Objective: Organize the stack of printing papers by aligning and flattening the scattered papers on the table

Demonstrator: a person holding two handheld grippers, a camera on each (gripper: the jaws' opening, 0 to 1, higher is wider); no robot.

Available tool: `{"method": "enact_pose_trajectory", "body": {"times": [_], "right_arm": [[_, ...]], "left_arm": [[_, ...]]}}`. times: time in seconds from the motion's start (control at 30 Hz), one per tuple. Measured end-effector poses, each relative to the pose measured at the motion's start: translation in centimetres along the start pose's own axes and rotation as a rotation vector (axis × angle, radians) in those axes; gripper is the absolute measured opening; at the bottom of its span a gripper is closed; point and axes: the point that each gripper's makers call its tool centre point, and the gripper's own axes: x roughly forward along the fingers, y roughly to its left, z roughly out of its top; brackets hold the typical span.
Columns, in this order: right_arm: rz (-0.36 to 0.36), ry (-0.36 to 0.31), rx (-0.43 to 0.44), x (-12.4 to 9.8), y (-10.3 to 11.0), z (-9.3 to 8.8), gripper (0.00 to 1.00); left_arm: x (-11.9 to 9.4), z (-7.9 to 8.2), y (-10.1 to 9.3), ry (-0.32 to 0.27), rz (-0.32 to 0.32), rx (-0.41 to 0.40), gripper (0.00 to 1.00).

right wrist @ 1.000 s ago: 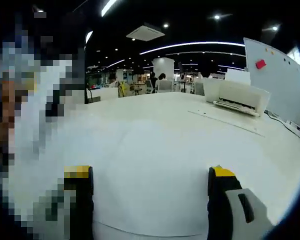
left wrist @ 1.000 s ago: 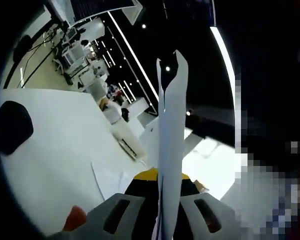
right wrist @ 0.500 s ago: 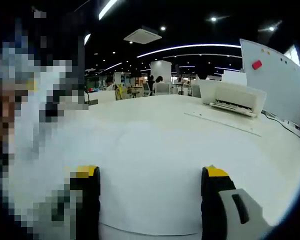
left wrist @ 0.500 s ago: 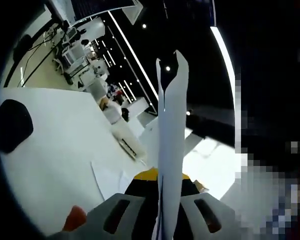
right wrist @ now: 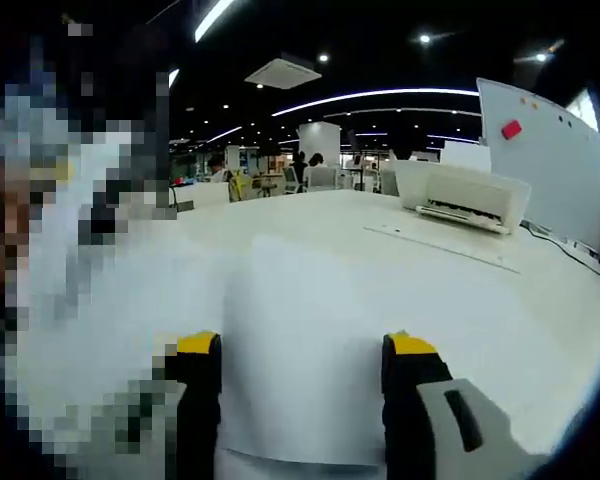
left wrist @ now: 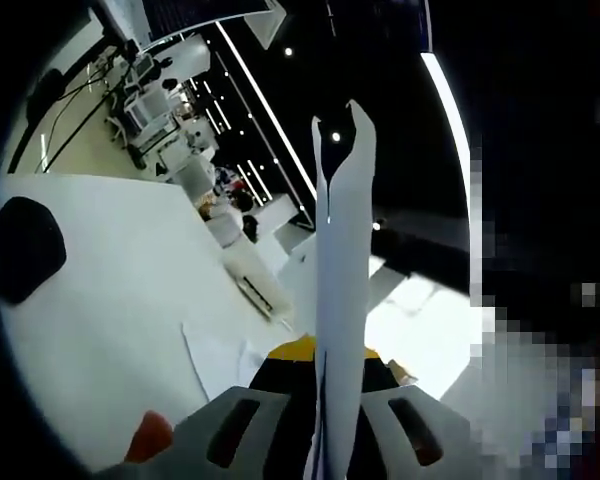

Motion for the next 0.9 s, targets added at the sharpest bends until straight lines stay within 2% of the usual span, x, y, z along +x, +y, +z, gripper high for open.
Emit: {"method": "enact_pose_trajectory", "body": {"times": [0.27, 0.53, 0.9], "right_arm": [[0.020, 0.006, -0.007, 0.16, 0.44, 0.06, 0.51], [0.013, 0.000, -0.001, 0.24, 0.08, 0.18, 0.35], [0.024, -0.006, -0.017, 0.24, 0.23, 0.22, 0.33]], "left_arm": [[-0.02, 0.22, -0.01, 0.001, -0.002, 0.001, 0.06], [-0.01, 0.25, 0.00, 0.002, -0.003, 0.001, 0.06], [0.10, -0.13, -0.27, 0.009, -0.005, 0.003, 0.06]]}}
